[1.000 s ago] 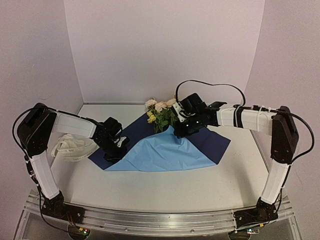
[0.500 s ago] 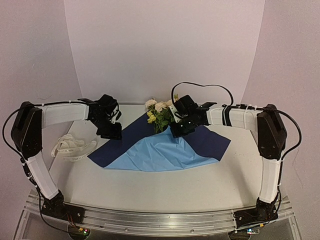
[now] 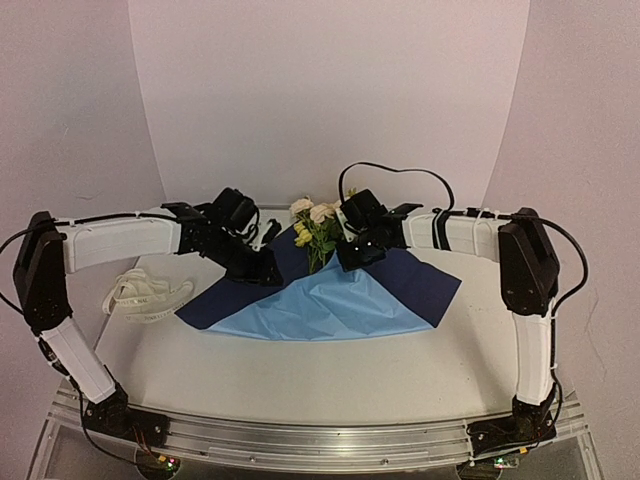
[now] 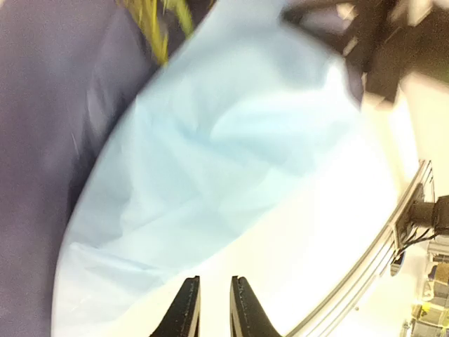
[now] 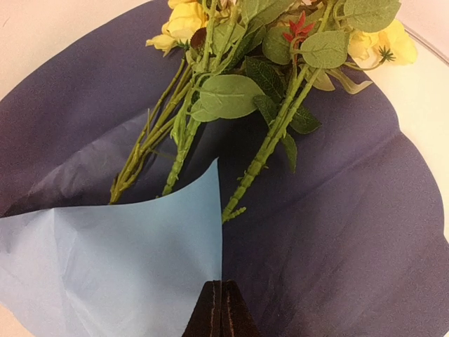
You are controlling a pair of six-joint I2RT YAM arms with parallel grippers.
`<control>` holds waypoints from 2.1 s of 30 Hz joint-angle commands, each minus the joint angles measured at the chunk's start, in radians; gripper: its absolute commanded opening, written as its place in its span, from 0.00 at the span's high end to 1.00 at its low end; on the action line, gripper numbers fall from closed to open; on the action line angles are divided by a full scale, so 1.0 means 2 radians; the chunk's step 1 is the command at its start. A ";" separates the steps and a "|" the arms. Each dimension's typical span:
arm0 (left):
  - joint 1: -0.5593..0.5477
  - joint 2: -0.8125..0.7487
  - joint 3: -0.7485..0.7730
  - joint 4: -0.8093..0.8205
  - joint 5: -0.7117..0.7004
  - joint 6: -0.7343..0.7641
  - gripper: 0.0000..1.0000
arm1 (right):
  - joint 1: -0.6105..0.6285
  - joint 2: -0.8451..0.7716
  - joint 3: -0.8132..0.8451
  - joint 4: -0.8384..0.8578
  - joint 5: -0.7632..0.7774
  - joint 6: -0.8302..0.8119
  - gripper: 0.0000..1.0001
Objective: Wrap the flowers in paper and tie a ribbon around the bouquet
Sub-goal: Press the fold line on the 1/4-folded wrapping paper.
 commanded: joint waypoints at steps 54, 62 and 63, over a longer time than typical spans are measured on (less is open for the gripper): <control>0.018 0.074 -0.124 0.115 -0.015 -0.061 0.92 | -0.019 -0.303 -0.536 0.230 0.067 0.511 0.29; 0.019 0.070 -0.125 0.111 -0.016 -0.056 0.92 | -0.020 -0.276 -0.544 0.268 0.095 0.523 0.47; 0.018 0.069 -0.124 0.111 -0.016 -0.055 0.92 | -0.020 -0.274 -0.542 0.268 0.095 0.521 0.51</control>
